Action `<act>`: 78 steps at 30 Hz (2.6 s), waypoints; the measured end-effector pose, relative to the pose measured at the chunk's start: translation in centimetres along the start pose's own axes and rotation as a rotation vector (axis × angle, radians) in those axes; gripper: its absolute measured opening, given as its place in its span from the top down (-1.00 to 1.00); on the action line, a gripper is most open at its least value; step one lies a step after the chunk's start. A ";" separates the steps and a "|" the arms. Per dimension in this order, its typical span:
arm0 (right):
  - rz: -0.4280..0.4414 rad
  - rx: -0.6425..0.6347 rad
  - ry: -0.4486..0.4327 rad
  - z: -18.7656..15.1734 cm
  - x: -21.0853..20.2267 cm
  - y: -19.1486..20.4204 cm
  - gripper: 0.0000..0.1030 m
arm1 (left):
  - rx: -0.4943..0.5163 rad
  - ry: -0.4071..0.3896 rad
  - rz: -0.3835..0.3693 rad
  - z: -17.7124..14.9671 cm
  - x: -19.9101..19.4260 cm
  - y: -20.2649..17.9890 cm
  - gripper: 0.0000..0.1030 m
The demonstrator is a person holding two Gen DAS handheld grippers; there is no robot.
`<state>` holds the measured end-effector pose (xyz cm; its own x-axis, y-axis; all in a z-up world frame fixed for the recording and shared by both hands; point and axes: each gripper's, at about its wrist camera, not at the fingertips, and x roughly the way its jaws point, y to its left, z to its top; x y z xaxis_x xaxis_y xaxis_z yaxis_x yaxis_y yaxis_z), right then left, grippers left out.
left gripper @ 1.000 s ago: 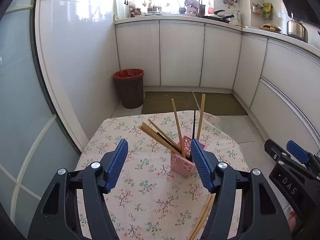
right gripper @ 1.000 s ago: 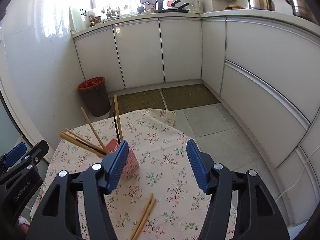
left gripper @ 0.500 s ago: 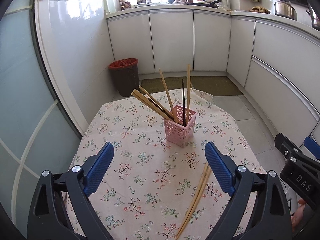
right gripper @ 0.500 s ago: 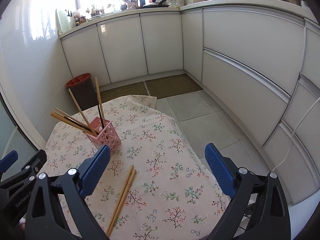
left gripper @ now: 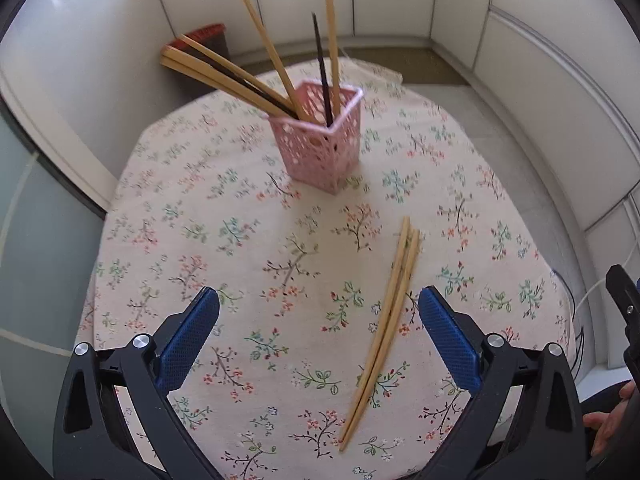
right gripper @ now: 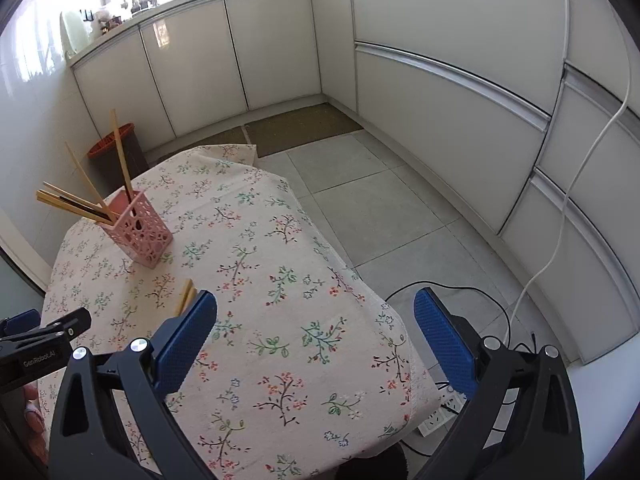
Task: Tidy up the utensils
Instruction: 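Return to the pile and grasp the last two wooden chopsticks, one per gripper, then carry both chopsticks over the pink cup, lower them in and open both grippers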
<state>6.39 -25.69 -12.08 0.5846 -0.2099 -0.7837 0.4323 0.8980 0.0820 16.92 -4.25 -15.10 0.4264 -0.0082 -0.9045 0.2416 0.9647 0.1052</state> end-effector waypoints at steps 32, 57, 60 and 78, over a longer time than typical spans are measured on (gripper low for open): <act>0.087 0.065 0.234 -1.1 7.2 0.2 -0.87 | -0.122 0.223 -0.053 5.0 13.1 -3.9 0.47; 0.083 -0.182 0.425 -1.1 15.8 18.0 -0.81 | -0.253 -0.021 -0.154 1.2 0.8 9.3 0.88; 0.086 -0.188 0.453 -1.6 16.7 18.6 -0.49 | -0.250 -0.040 -0.158 1.0 0.3 10.0 0.87; 0.258 -0.234 0.101 0.4 4.8 16.2 0.85 | -0.219 -0.158 -0.226 0.1 -4.2 9.6 0.87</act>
<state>16.47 -12.27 -14.27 0.5786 0.0641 -0.8131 0.1036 0.9831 0.1512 17.57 5.03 -10.22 0.5173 -0.2520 -0.8179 0.1600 0.9673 -0.1969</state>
